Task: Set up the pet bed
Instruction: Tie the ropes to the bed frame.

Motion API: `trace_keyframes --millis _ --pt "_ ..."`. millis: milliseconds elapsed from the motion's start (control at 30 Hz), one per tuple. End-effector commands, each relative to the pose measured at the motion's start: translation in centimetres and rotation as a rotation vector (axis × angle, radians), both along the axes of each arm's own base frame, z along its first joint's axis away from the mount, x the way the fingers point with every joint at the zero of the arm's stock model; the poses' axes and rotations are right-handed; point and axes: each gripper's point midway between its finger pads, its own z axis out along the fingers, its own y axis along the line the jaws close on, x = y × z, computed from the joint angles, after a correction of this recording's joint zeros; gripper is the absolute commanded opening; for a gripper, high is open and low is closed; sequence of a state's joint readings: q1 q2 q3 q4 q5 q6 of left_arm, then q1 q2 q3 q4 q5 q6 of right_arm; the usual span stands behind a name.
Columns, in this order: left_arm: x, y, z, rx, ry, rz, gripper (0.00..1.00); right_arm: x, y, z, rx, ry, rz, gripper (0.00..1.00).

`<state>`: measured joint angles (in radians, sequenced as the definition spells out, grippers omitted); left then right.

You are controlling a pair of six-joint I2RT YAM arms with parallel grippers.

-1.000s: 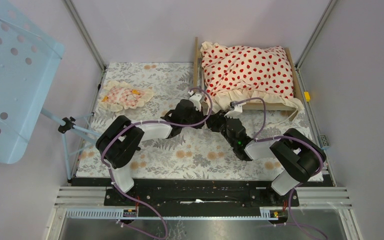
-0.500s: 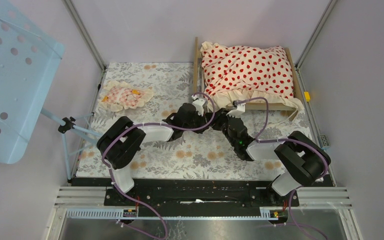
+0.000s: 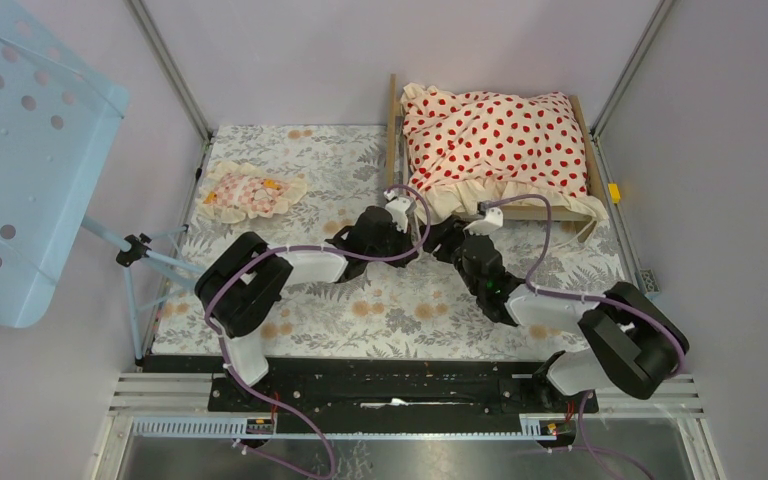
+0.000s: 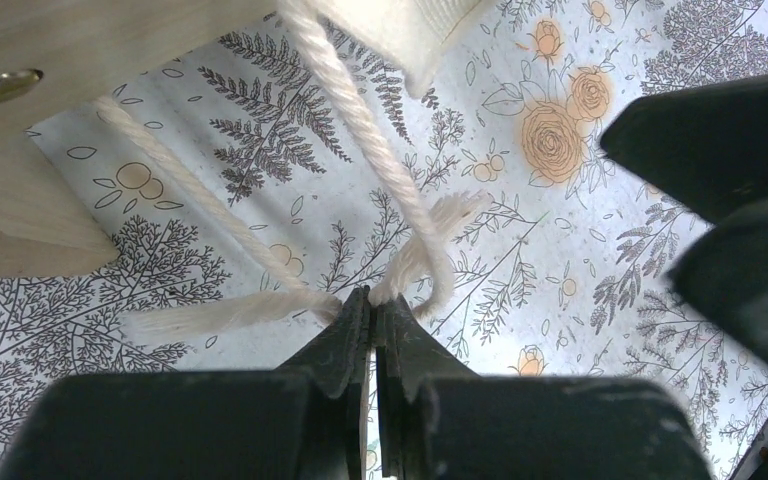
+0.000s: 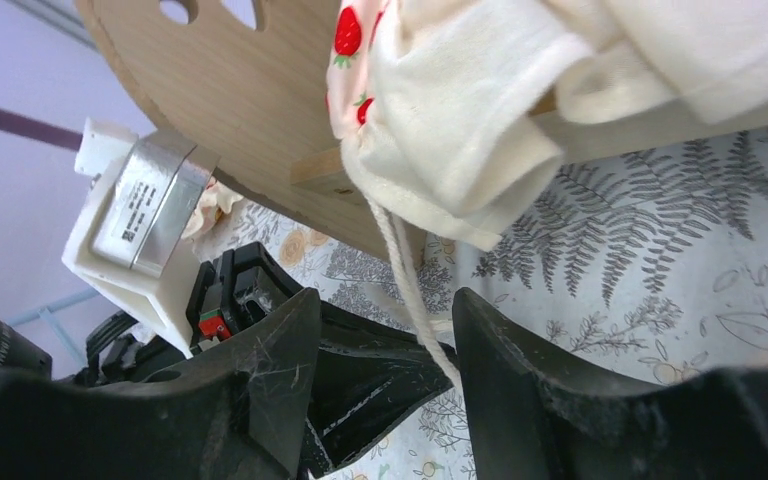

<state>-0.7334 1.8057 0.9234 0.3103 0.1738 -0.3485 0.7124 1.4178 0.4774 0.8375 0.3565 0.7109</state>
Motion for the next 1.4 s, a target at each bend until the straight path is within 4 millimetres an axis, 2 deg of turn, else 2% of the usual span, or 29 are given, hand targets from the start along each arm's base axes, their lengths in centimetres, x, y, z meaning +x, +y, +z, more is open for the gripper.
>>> trace_keyframes --millis 0,167,300,500,667,800,933,1367 --pt "0.5 -1.6 1.6 -0.064 -0.033 -0.028 0.0 -0.3 -2.8 -0.9 0.061 0.089 -0.142 0.59" --pt "0.5 -1.7 1.6 -0.069 -0.032 -0.032 0.0 -0.5 -2.6 -2.0 0.203 0.228 -0.218 0.6" --pt "0.5 -1.6 1.7 -0.066 -0.036 -0.033 0.0 -0.2 -2.3 -1.6 0.339 0.298 -0.275 0.61" --pt "0.5 -1.6 1.8 -0.067 -0.038 -0.035 0.0 0.7 -3.0 -1.0 0.519 0.343 -0.391 0.64" --pt "0.4 -1.6 1.8 -0.071 -0.036 -0.035 0.0 1.1 -3.6 -2.4 0.654 0.415 -0.484 0.63" --pt "0.4 -1.7 1.7 -0.073 -0.035 -0.036 0.0 1.6 -2.8 -3.7 0.751 0.49 -0.498 0.62" --pt "0.5 -1.8 1.8 -0.074 -0.035 -0.037 0.0 2.0 -1.8 -4.5 0.809 0.529 -0.494 0.62" --pt "0.4 -1.8 1.5 -0.074 -0.029 -0.041 0.0 3.0 -0.3 -4.4 0.833 0.533 -0.45 0.64"
